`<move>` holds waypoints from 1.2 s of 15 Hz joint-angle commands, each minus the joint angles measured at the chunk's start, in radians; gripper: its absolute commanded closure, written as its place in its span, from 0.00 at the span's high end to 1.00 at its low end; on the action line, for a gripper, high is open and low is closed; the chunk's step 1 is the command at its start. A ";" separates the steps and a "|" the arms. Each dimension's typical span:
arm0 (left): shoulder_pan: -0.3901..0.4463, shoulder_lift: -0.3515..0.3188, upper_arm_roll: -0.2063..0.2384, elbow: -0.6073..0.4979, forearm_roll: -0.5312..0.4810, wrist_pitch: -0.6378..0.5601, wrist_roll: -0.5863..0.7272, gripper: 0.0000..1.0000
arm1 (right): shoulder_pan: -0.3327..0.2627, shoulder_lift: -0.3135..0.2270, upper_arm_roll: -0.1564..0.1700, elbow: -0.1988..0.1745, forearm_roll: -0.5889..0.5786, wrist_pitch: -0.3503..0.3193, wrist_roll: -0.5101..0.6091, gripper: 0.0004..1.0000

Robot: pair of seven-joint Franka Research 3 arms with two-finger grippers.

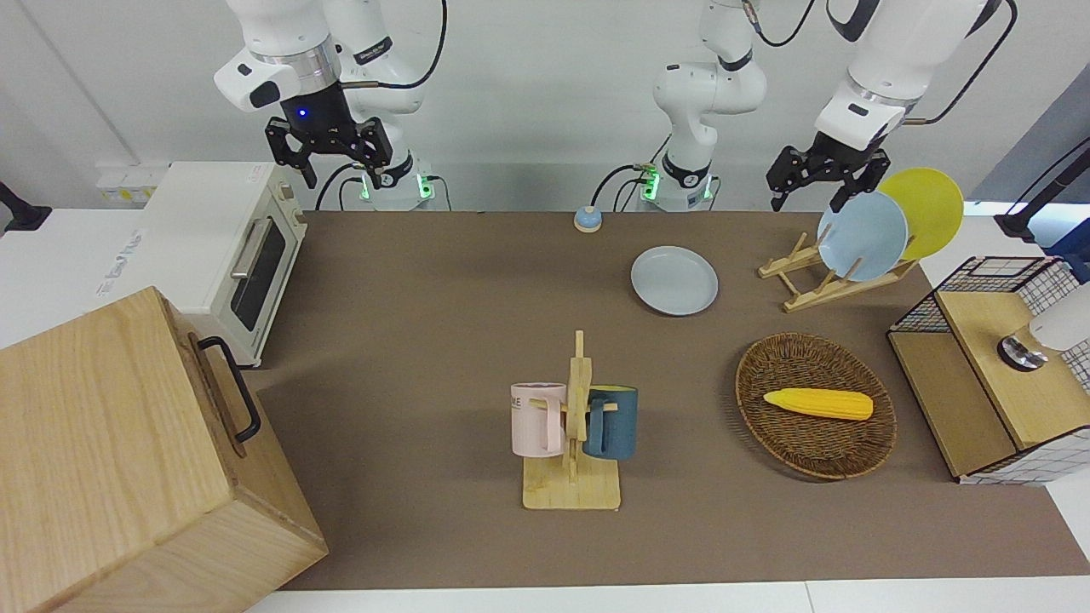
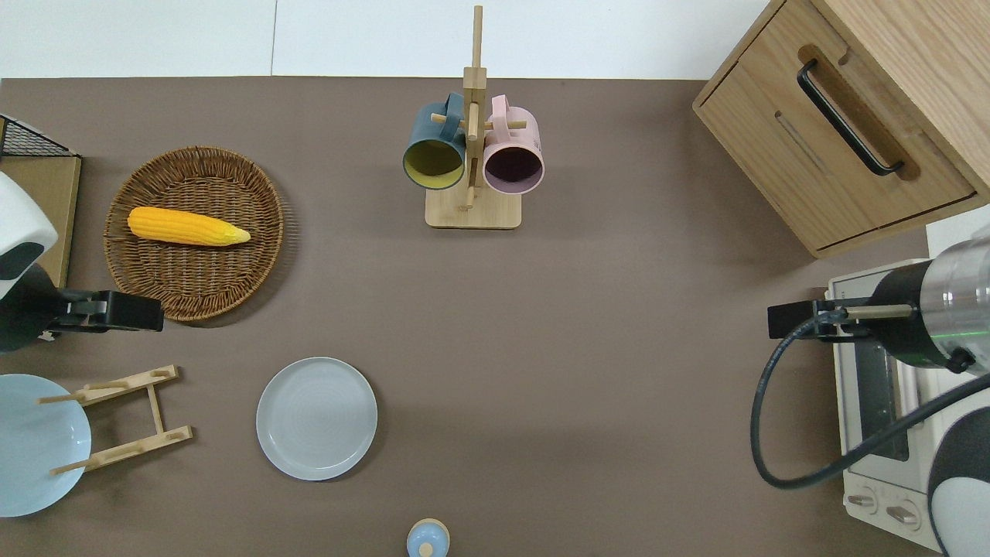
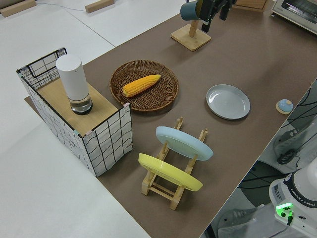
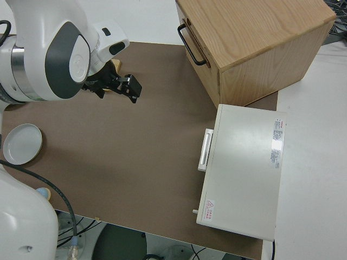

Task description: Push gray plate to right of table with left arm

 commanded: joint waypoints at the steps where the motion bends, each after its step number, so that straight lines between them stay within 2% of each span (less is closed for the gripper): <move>1: 0.021 -0.017 -0.049 -0.011 0.023 -0.030 0.009 0.99 | -0.024 -0.027 0.014 -0.027 0.021 0.000 0.010 1.00; 14: 0.028 -0.017 -0.045 -0.030 0.043 -0.027 0.014 0.99 | -0.024 -0.027 0.014 -0.027 0.021 0.000 0.010 1.00; 18: 0.031 -0.017 -0.045 -0.080 0.043 -0.012 0.017 0.99 | -0.024 -0.027 0.014 -0.027 0.021 0.000 0.010 1.00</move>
